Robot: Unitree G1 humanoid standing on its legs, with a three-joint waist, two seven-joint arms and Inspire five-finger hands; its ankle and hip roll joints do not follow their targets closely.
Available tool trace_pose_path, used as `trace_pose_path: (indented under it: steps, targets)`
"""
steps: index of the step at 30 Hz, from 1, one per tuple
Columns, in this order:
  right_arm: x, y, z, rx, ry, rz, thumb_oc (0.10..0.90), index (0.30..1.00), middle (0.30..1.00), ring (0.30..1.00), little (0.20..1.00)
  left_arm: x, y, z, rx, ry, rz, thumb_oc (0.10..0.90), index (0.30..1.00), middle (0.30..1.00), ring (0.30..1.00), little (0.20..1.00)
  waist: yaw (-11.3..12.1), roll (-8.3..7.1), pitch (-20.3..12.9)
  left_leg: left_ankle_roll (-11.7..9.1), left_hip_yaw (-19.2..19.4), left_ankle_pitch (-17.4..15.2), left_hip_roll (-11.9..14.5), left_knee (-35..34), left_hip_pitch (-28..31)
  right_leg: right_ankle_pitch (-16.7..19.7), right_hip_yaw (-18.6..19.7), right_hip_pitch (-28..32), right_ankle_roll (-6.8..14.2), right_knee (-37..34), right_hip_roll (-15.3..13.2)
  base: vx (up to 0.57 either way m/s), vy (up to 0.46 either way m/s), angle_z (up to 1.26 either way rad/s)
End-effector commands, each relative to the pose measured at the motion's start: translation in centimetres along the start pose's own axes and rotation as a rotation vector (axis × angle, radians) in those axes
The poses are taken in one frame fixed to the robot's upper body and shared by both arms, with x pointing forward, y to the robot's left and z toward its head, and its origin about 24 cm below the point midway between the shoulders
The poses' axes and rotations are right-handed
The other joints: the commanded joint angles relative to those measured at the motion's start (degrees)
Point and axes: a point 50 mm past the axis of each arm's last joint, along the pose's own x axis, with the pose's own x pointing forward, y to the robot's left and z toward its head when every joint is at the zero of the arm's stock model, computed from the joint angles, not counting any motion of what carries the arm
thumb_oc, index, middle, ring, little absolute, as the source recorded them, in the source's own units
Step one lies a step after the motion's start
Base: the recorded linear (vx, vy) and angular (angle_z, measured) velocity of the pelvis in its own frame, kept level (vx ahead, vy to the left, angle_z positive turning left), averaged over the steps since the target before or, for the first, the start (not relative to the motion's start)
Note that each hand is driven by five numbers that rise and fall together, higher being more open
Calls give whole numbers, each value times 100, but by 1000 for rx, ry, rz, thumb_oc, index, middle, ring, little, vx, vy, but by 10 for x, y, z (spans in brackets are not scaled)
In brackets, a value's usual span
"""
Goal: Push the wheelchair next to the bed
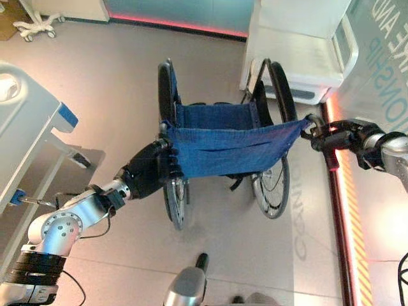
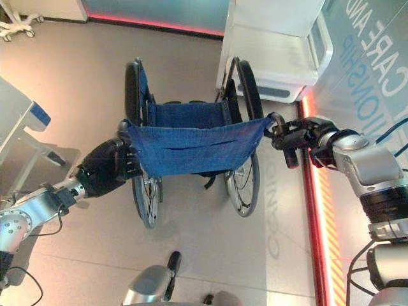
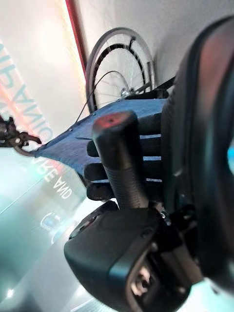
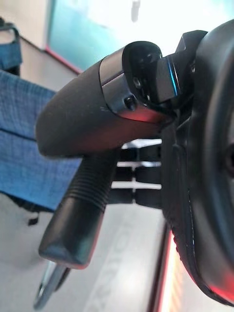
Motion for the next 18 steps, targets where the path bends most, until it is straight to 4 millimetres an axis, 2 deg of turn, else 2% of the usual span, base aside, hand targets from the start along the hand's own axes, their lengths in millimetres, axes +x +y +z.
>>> trace_pose_path:
  steps: [1, 2, 5, 6, 7, 8, 11, 13, 15, 16, 17, 18]
  targets:
    - [-11, 15, 75, -11, -299, 105, 400, 300, 300, 300, 300, -24, -32, 84, 159, -382, -152, 400, 300, 300, 300, 300, 76, -532, -1018, -555, 236, -1001, 12, 1598, -103, 2347, -256, 93, 470, -2410, -433, 467, -228, 62]
    - [-11, 16, 77, -12, -304, 107, 400, 300, 300, 300, 300, -23, -32, 84, 160, -384, -148, 400, 300, 300, 300, 300, 71, -530, -1019, -569, 210, -990, 47, 1667, -105, 2314, -278, 91, 463, -2367, -402, 721, -315, 84]
    - [-12, 24, 92, -15, -312, 142, 400, 300, 300, 300, 300, -21, -25, 75, 156, -362, -118, 400, 300, 300, 300, 300, 71, -629, -1180, -634, 159, -881, 171, 2350, -124, 2089, -313, 157, 274, -1952, -186, 636, -204, 83]
    - [-12, 24, 92, -19, -307, 146, 400, 300, 300, 300, 300, -21, -25, 71, 156, -358, -116, 400, 300, 300, 300, 300, 70, -653, -1223, -675, 118, -761, 161, 2571, -123, 2032, -328, 184, 197, -1846, -116, 512, -129, 90]
    - [-14, 25, 92, -32, -300, 157, 400, 300, 300, 300, 300, -22, -26, 66, 139, -356, -108, 400, 300, 300, 300, 300, 84, -694, -1319, -781, 120, -430, 120, 3172, -203, 1910, -488, 243, 19, -1739, -10, 435, -109, 85]
    - [-15, 26, 92, -34, -300, 160, 400, 300, 300, 300, 300, -22, -26, 65, 134, -358, -106, 400, 300, 300, 300, 300, 90, -698, -1344, -803, 138, -353, 103, 3327, -222, 1877, -551, 258, -28, -1733, 10, 449, -121, 67]
    - [-14, 28, 86, -20, -301, 165, 400, 300, 300, 300, 300, -25, -25, 58, 96, -370, -110, 400, 300, 300, 300, 300, 139, -684, -1454, -935, 254, 75, -101, 4316, -483, 1617, -1014, 373, -363, -1649, 169, 379, -121, 13]
    - [-14, 27, 82, -14, -296, 158, 400, 300, 300, 300, 300, -25, -25, 59, 95, -374, -110, 400, 300, 300, 300, 300, 143, -675, -1461, -922, 276, 13, -116, 4166, -594, 1561, -1154, 420, -423, -1646, 255, 384, -110, 19]
    - [-14, 27, 80, -32, -286, 150, 400, 300, 300, 300, 300, -24, -26, 66, 102, -387, -100, 400, 300, 300, 300, 300, 98, -575, -1502, -825, 319, -169, -4, 2471, -316, 1508, -1298, 402, -379, -1544, 454, 411, -42, 46]
    - [-14, 27, 80, -33, -285, 148, 400, 300, 300, 300, 300, -23, -27, 68, 102, -389, -100, 400, 300, 300, 300, 300, 82, -557, -1507, -808, 354, -198, 29, 2103, -179, 1515, -1314, 398, -358, -1518, 474, 464, 29, 47]
    - [-12, 29, 83, -34, -284, 136, 400, 300, 300, 300, 300, -19, -29, 75, 100, -400, -107, 400, 300, 300, 300, 300, -30, -478, -1527, -707, 487, -478, 117, 692, 345, 1632, -1342, 309, -261, -1381, 517, 449, 71, 48]
    - [-9, 31, 84, -34, -283, 126, 400, 300, 300, 300, 300, -15, -29, 76, 101, -404, -114, 400, 300, 300, 300, 300, -64, -420, -1504, -709, 559, -465, 164, 47, 490, 1630, -1328, 320, -230, -1324, 558, 454, 84, 41]
